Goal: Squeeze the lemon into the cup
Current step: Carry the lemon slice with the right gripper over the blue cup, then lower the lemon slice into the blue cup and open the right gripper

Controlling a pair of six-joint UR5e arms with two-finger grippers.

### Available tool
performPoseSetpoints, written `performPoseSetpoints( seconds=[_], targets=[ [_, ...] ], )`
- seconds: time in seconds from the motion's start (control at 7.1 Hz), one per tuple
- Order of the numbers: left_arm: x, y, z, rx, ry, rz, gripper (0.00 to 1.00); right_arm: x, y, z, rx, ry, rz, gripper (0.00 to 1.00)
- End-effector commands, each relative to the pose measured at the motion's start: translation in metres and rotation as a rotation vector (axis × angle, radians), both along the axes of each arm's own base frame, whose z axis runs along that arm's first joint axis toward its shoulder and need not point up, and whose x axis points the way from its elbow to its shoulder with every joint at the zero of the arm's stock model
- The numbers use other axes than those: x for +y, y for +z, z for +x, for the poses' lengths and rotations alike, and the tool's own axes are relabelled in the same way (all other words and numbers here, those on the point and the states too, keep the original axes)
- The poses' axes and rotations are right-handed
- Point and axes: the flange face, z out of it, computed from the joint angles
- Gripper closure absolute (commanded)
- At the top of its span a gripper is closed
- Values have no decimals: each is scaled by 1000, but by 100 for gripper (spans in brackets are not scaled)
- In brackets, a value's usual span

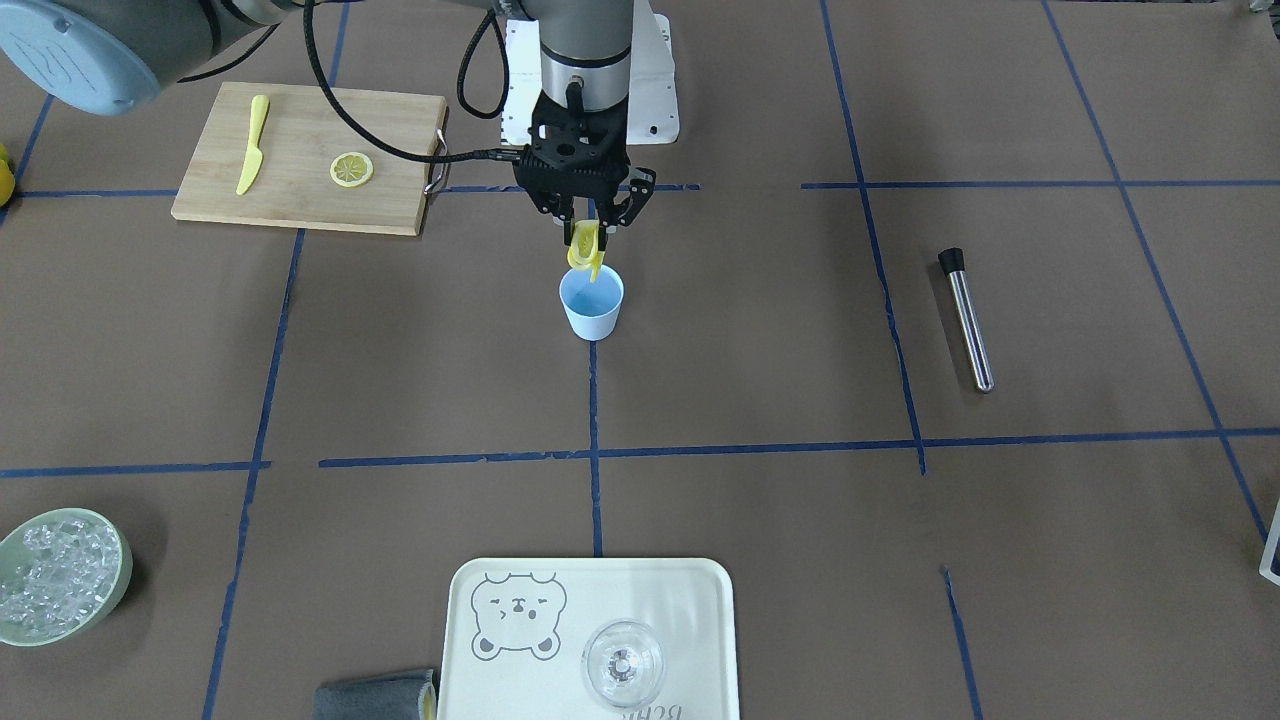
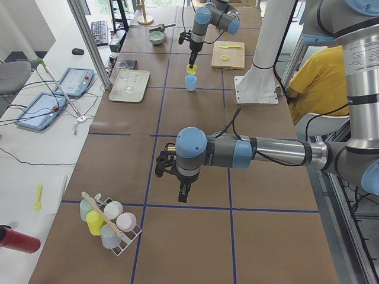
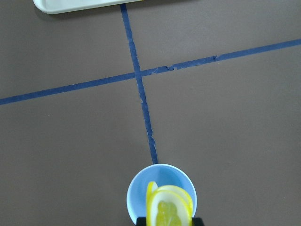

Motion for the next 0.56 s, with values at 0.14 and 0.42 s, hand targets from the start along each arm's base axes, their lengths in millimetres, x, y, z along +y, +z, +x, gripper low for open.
performPoseSetpoints(
  seconds=[0.14, 0.42],
  targets=[
    [4, 3, 0, 0, 1, -8, 0, -8, 12, -16, 29, 0, -15, 100],
    [4, 3, 0, 0, -1, -8, 0, -7, 15, -19, 35, -1, -19, 88]
  ],
)
